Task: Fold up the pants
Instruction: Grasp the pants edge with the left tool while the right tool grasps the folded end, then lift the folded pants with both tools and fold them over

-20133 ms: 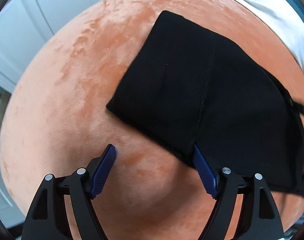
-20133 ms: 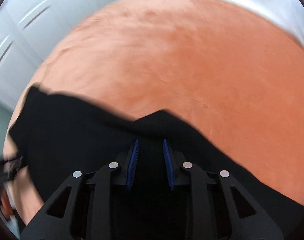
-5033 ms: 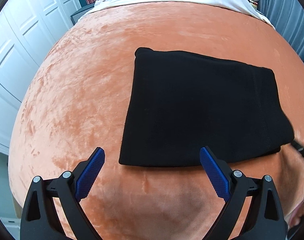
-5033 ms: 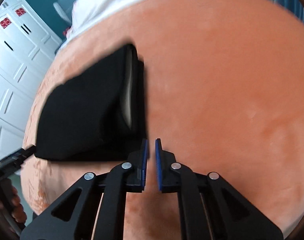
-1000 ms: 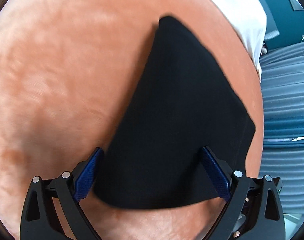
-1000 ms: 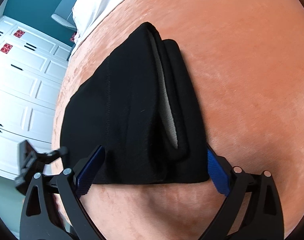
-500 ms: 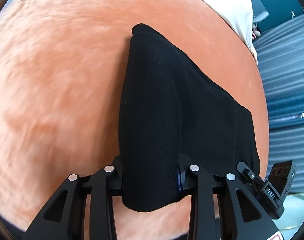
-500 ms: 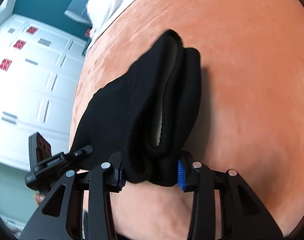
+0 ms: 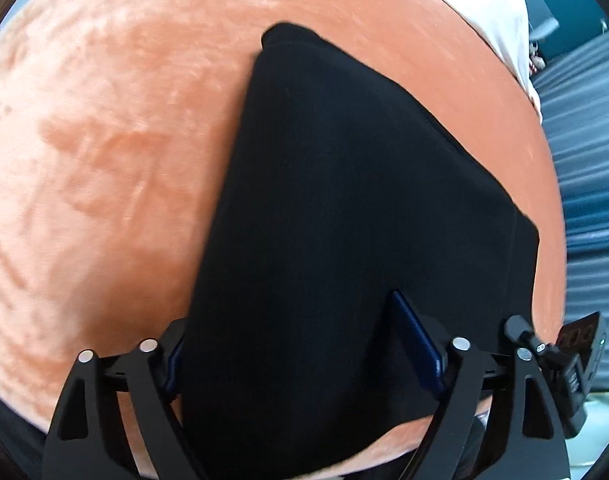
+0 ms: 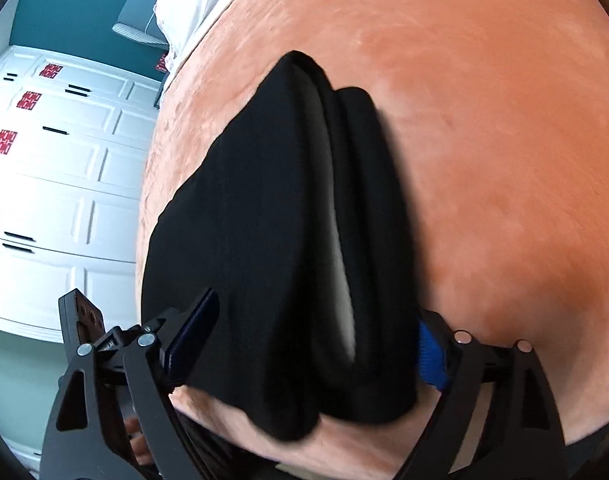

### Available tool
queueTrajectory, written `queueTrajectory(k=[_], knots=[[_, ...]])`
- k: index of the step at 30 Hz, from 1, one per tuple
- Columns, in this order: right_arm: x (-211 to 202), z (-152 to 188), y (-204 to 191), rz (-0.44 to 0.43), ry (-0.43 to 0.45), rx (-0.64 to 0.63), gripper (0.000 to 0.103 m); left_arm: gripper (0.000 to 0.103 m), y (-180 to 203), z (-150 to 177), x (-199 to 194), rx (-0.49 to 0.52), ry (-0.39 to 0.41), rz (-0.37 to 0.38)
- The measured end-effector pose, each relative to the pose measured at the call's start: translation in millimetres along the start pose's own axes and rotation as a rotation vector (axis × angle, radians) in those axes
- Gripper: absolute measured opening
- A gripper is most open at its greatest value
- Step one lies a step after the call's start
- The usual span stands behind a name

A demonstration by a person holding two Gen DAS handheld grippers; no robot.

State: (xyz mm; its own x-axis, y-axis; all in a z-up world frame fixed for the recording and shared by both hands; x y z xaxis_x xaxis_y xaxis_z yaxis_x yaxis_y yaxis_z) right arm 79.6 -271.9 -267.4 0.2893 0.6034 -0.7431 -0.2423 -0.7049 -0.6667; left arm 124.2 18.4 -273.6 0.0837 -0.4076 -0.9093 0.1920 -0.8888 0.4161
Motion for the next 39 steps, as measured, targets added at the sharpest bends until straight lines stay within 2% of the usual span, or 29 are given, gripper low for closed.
queueTrajectory(k=[3,4,5,7,9,12,16,24,29,33,39], knots=[[5.5,3.1,-3.6,0.052,-0.001,-0.03,0.084,0.091,1.6,-3.0,7.2,-0.008,-0.01,0.002],[3.8,5.0,-3.6,0.065,-0.002,-0.045,0.07,0.087,5.8,-3.1,6.2,0.01,-0.011,-0.001],[-3.0,11.7,3.4,0.065,-0.007,-0.052,0.063,0.074,10.4,-4.9,5.1,0.028,-0.01,0.0],[-2.8,13.6,4.2,0.013,-0.015,-0.019,0.049,0.062,8.4,-2.0,-0.4,0.036,-0.009,0.013],[-4.7,14.5,4.3,-0.005,-0.014,-0.012,0.045,0.044,9.5,0.2,-6.9,0.038,-0.002,0.019],[-9.9,15.8,-2.0,-0.003,0.0,-0.014,0.042,0.033,8.5,8.4,-23.6,0.028,0.008,0.047],[-22.2,22.6,-18.3,-0.008,0.002,-0.023,0.04,0.031,12.7,22.6,-46.7,0.026,0.011,0.067],[-35.9,63.8,-32.5,0.002,-0.047,-0.049,0.039,0.03,21.3,54.9,-70.1,0.084,0.002,-0.006],[-44.6,85.6,-52.9,0.021,-0.052,-0.099,0.038,0.03,24.9,72.8,-100.4,0.12,0.042,-0.035],[-62.2,101.0,-71.6,0.034,-0.033,-0.159,0.038,0.03,17.2,86.0,-122.6,0.127,0.072,-0.029],[-90.2,113.6,-102.7,0.024,0.019,-0.227,0.038,0.03,33.1,94.2,-162.9,0.193,0.18,-0.038]])
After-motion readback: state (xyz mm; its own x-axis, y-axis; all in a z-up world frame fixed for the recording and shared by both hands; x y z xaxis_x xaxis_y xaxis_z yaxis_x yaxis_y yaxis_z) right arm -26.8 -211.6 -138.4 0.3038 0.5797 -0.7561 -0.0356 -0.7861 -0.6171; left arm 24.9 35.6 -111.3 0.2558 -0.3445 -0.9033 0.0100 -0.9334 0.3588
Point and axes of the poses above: each gripper's, at about its wrist camera, not at the fingertips, and x roughly the way its jaws point, y to its right, z to its underside, the point moved 6 cm from there along x, roughly the way its jaws point, and after that the axes turned 8 degrees about -y, right-handed, at the moved point
